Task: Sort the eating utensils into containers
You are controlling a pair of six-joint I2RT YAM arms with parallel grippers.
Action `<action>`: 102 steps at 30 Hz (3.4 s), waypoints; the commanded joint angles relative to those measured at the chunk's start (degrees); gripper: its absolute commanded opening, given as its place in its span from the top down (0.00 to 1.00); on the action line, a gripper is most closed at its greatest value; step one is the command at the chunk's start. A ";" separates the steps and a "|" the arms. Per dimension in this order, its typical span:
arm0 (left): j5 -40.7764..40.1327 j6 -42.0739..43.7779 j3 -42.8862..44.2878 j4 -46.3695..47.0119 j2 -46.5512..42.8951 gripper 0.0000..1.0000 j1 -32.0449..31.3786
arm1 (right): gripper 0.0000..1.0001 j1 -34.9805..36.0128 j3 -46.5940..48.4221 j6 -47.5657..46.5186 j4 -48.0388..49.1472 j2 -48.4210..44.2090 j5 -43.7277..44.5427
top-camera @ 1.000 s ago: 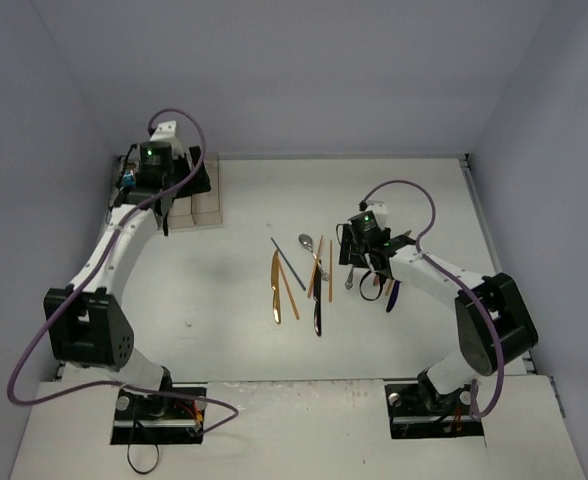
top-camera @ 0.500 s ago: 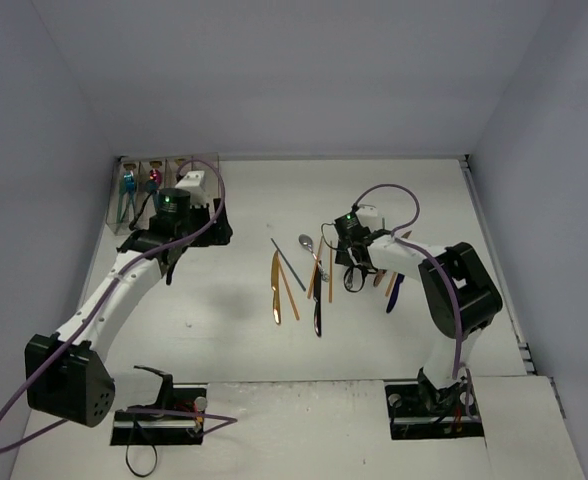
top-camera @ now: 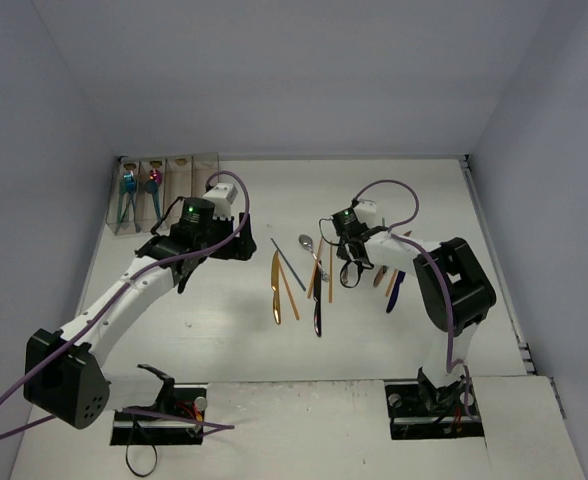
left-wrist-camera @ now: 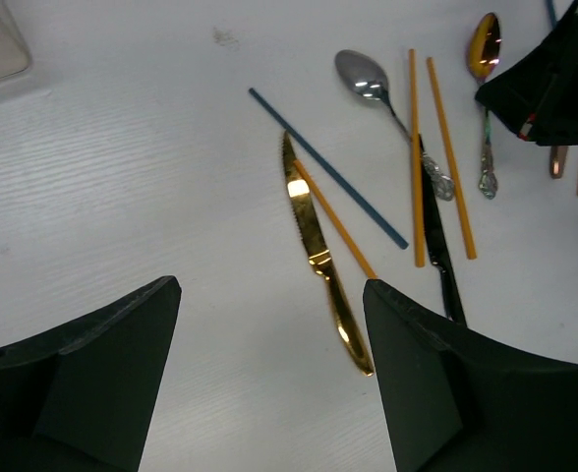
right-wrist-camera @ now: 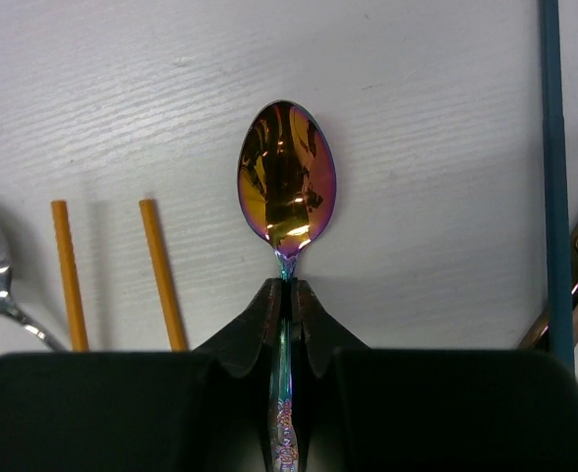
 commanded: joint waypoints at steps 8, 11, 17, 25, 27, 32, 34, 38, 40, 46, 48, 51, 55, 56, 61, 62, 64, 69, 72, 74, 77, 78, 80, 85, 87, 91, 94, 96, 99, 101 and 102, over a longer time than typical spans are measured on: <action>4.40 -7.60 1.82 19.88 -0.09 0.16 -10.59 | 1.00 2.22 -0.81 0.76 2.45 -24.05 -10.97; 3.82 -7.54 3.22 21.89 1.23 0.16 -13.01 | 1.00 2.32 -2.03 1.69 3.57 -27.61 -14.11; 3.34 -6.29 7.69 22.96 5.35 0.16 -18.20 | 1.00 2.40 -4.65 4.32 6.43 -34.33 -18.19; 2.68 -6.64 11.53 23.04 10.38 0.17 -21.66 | 1.00 2.69 -6.38 6.25 8.38 -36.85 -20.90; 2.47 -6.91 12.33 23.04 11.57 0.20 -22.37 | 1.00 2.75 -6.85 6.74 9.18 -37.31 -21.11; 1.93 -8.05 13.87 22.53 14.57 0.29 -23.33 | 1.00 2.84 -7.58 7.39 10.65 -37.91 -21.32; 1.44 -8.41 14.27 22.10 15.51 0.37 -23.40 | 1.00 2.93 -8.07 7.83 11.35 -38.24 -21.76; 1.35 -9.33 14.66 21.90 16.69 0.59 -23.56 | 1.00 2.93 -8.96 8.35 12.35 -38.87 -21.97; 1.50 -9.64 14.67 21.90 16.89 0.76 -23.56 | 1.00 2.93 -9.27 8.24 12.57 -39.24 -21.90; -0.65 -8.73 14.91 19.78 16.25 1.00 -23.56 | 0.91 2.94 -9.82 7.51 13.01 -39.50 -21.28; -1.87 -8.09 14.69 18.73 15.88 1.00 -23.49 | 0.82 2.95 -9.97 7.07 13.01 -39.50 -21.00; -3.59 -7.48 14.13 15.98 15.19 1.00 -22.44 | 0.60 2.93 -10.57 6.02 12.95 -39.98 -19.84; -4.73 -7.54 12.86 13.47 14.26 1.00 -19.13 | 0.39 2.58 -11.60 4.32 12.80 -41.31 -17.92; -5.14 -7.25 12.63 12.67 13.89 1.00 -17.10 | 0.36 2.20 -11.84 3.72 12.64 -41.56 -17.61; -8.68 -3.61 13.46 5.73 13.05 1.00 -5.68 | 0.13 -0.32 -13.58 1.47 9.90 -43.94 -13.64; -9.10 -1.82 14.00 4.94 13.22 1.00 -2.41 | 0.10 -1.07 -14.23 0.89 9.02 -44.15 -13.41; -10.23 1.29 16.17 2.72 14.53 1.00 1.45 | 0.02 -2.96 -15.14 0.24 8.39 -44.66 -13.85; -13.75 7.32 23.57 -0.41 20.46 1.00 13.38 | 0.00 -5.91 -17.32 -2.25 6.63 -45.55 -14.70; -13.80 9.87 28.47 -0.02 24.83 1.00 19.10 | 0.00 -6.12 -17.87 -4.19 5.01 -46.10 -13.69; -14.11 11.34 32.44 -0.46 28.19 1.00 22.10 | 0.00 -6.24 -18.09 -5.36 4.10 -46.45 -12.97; -13.58 12.29 38.14 -1.79 34.60 1.00 25.96 | 0.00 -6.63 -18.16 -6.76 2.92 -46.70 -12.58; -13.58 13.07 39.78 -1.77 36.55 1.00 26.98 | 0.00 -6.70 -18.15 -7.13 2.56 -46.71 -12.70; -13.85 14.30 42.61 -1.65 38.80 1.00 28.72 | 0.00 -6.74 -17.97 -7.77 1.81 -46.81 -12.94; -11.51 15.50 47.67 -2.03 46.93 1.00 32.97 | 0.00 -6.89 -18.42 -8.49 0.23 -47.53 -13.15; -11.06 15.68 48.72 -2.21 48.64 1.00 33.84 | 0.00 -7.00 -18.76 -8.43 -0.06 -47.65 -13.26; -9.63 17.44 49.18 -2.12 50.69 1.00 34.10 | 0.00 -7.09 -19.23 -7.62 -0.53 -47.50 -13.61; -10.53 17.95 48.55 -2.18 51.06 1.00 34.19 | 0.00 -7.09 -19.34 -7.32 -0.53 -47.19 -13.83; -10.48 18.42 47.60 -2.23 50.89 0.98 34.24 | 0.00 -7.09 -19.15 -7.37 -0.53 -46.92 -13.96; -10.53 18.39 46.83 -2.44 50.40 0.85 34.19 | 0.00 -7.09 -18.93 -7.61 -0.53 -46.79 -13.91; -10.53 17.25 46.01 -2.32 49.00 0.70 34.19 | 0.00 -7.12 -18.82 -7.76 -0.53 -46.68 -13.91; -10.53 16.39 45.68 -2.13 48.33 0.65 34.19 | 0.00 -7.17 -18.77 -7.76 -0.53 -46.63 -13.91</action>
